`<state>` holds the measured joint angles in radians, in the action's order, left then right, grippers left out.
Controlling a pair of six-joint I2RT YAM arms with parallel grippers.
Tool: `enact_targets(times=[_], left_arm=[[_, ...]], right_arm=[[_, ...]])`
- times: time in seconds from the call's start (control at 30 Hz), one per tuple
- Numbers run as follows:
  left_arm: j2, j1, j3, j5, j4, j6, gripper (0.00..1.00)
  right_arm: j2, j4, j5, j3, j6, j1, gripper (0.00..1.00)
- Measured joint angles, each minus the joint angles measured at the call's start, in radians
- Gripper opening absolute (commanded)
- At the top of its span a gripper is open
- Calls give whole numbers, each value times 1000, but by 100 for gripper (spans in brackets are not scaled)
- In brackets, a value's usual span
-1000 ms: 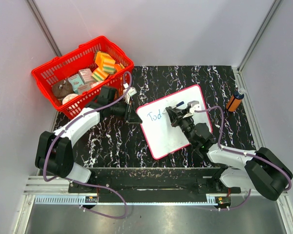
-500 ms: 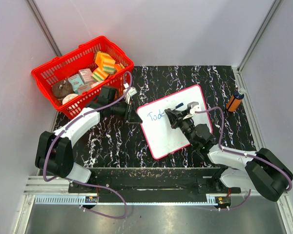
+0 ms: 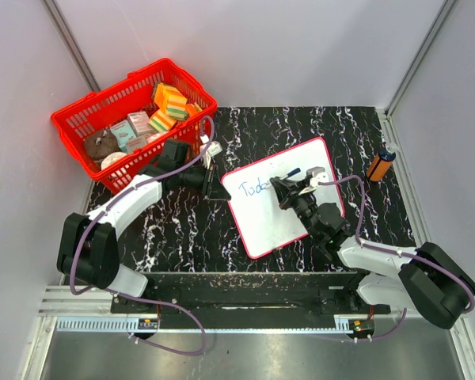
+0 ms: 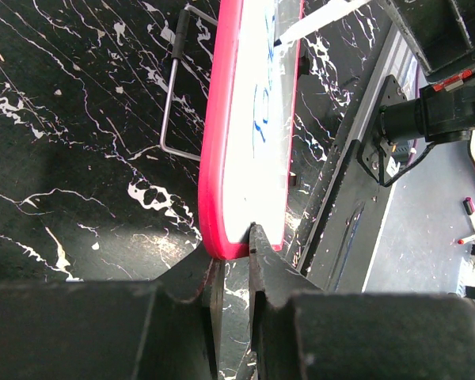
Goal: Write a sentence on the whiteboard
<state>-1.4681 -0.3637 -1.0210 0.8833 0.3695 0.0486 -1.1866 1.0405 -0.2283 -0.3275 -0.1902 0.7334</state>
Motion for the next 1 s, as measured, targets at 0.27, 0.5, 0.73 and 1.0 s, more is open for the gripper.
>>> enact_targets(times=[0.27, 0.5, 0.73, 1.0], left_arm=[[0, 0, 0, -2, 1, 0, 0], [0, -1, 0, -2, 1, 0, 0], [0, -1, 0, -4, 2, 0, 0], [0, -2, 0, -5, 2, -1, 0]], right_arm=[[-10, 3, -25, -12, 8, 0, 0], [-23, 11, -25, -27, 13, 0, 0], [-25, 13, -25, -27, 11, 0, 0], [-23, 11, -23, -26, 10, -1, 0]])
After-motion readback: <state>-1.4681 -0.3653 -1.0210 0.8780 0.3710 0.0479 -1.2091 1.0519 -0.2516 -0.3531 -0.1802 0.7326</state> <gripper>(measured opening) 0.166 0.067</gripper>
